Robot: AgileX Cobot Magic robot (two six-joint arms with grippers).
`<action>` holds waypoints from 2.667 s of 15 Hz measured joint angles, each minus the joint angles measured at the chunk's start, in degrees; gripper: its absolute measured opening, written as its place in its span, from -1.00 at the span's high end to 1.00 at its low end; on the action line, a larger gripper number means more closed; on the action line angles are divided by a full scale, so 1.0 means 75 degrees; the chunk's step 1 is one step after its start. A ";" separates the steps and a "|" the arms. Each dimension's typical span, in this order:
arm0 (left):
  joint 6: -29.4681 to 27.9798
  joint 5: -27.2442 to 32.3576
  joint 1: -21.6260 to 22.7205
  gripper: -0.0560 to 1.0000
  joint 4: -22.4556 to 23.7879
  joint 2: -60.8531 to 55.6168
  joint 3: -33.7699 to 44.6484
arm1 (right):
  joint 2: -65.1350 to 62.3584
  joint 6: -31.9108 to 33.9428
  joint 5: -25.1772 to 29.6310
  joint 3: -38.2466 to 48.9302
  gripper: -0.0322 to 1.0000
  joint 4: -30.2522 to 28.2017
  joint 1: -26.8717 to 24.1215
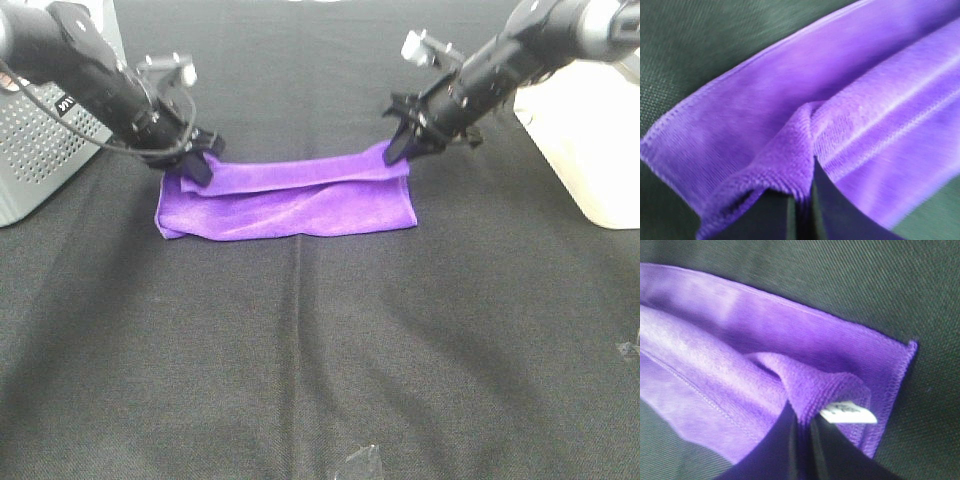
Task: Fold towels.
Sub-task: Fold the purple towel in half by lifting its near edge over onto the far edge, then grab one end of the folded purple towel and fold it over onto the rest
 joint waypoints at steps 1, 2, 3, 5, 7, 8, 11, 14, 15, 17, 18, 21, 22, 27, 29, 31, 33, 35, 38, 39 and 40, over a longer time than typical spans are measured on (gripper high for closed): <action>-0.0015 0.0000 0.0000 0.86 0.0008 0.0046 -0.0061 | 0.0084 0.0000 -0.0053 -0.0015 0.81 -0.0008 0.0000; -0.0038 0.0031 0.0000 0.72 0.0008 0.0069 -0.0076 | 0.0107 0.0000 -0.0099 -0.0015 0.67 -0.0031 0.0000; -0.0153 0.0084 0.0000 0.44 0.0046 0.0069 -0.0099 | 0.0107 0.0000 -0.0122 -0.0015 0.46 -0.0038 0.0000; -0.0558 0.0466 0.0000 -0.25 0.0489 0.0069 -0.0252 | 0.0107 0.0000 -0.0099 -0.0015 -0.13 -0.0099 -0.0008; -0.1169 0.1467 0.0000 -0.72 0.1031 0.0069 -0.0695 | 0.0061 0.0015 0.0351 -0.0015 -0.44 -0.0344 -0.0008; -0.1337 0.1994 0.0000 -0.77 0.1230 0.0069 -0.0955 | -0.0038 0.0084 0.0688 -0.0015 -0.48 -0.0481 -0.0008; -0.1444 0.3140 0.0122 -0.80 0.1314 0.0053 -0.1268 | -0.0756 0.0443 0.2047 -0.0038 -0.51 -0.0802 -0.0008; -0.1154 0.3102 0.0810 -0.80 0.0397 0.0053 -0.0879 | -0.1077 0.0856 0.2330 -0.0038 -0.51 -0.1245 -0.0008; -0.0772 0.2979 0.1077 -0.80 -0.0099 0.0084 -0.0695 | -0.1077 0.1001 0.2361 -0.0038 -0.51 -0.1383 -0.0008; -0.0237 0.2819 0.1345 -0.80 -0.0970 0.0290 -0.0596 | -0.1077 0.1176 0.2361 -0.0038 -0.51 -0.1513 -0.0008; -0.0008 0.2765 0.1406 -0.80 -0.1192 0.0489 -0.0588 | -0.1077 0.1184 0.2361 -0.0038 -0.51 -0.1551 -0.0008; 0.0000 0.2666 0.1421 -0.80 -0.1253 0.0642 -0.0581 | -0.1077 0.1184 0.2361 -0.0038 -0.51 -0.1581 -0.0008; -0.0038 0.2651 0.1421 -0.80 -0.1283 0.0665 -0.0581 | -0.1077 0.1184 0.2361 -0.0038 -0.51 -0.1581 -0.0008; -0.0596 0.2582 0.1306 -0.67 -0.1375 0.0817 -0.0657 | -0.1077 0.1222 0.2361 -0.0038 -0.51 -0.1581 -0.0008; -0.0718 0.2544 0.0993 -0.52 -0.1383 0.0924 -0.0741 | -0.1077 0.1222 0.2361 -0.0038 -0.51 -0.1581 -0.0008; -0.0863 0.2559 0.0611 -0.31 -0.1413 0.1123 -0.1016 | -0.1077 0.1238 0.2361 -0.0038 -0.51 -0.1581 -0.0008; -0.1047 0.2590 0.0435 0.03 -0.1306 0.1268 -0.1199 | -0.1085 0.1367 0.2361 -0.0038 -0.51 -0.1581 -0.0008; -0.1161 0.2613 0.0382 0.55 -0.0978 0.1283 -0.1215 | -0.1115 0.1390 0.2368 -0.0038 -0.51 -0.1581 -0.0008; -0.1222 0.2674 0.0328 0.82 -0.0443 0.1192 -0.1215 | -0.1276 0.1566 0.2368 -0.0038 -0.51 -0.1589 -0.0008; -0.1238 0.2788 0.0313 0.82 -0.0214 0.1131 -0.1215 | -0.1345 0.1574 0.2368 -0.0038 -0.51 -0.1589 -0.0008; -0.1253 0.2949 0.0328 0.82 0.0138 0.1047 -0.1215 | -0.1421 0.1589 0.2368 -0.0038 -0.51 -0.1604 -0.0008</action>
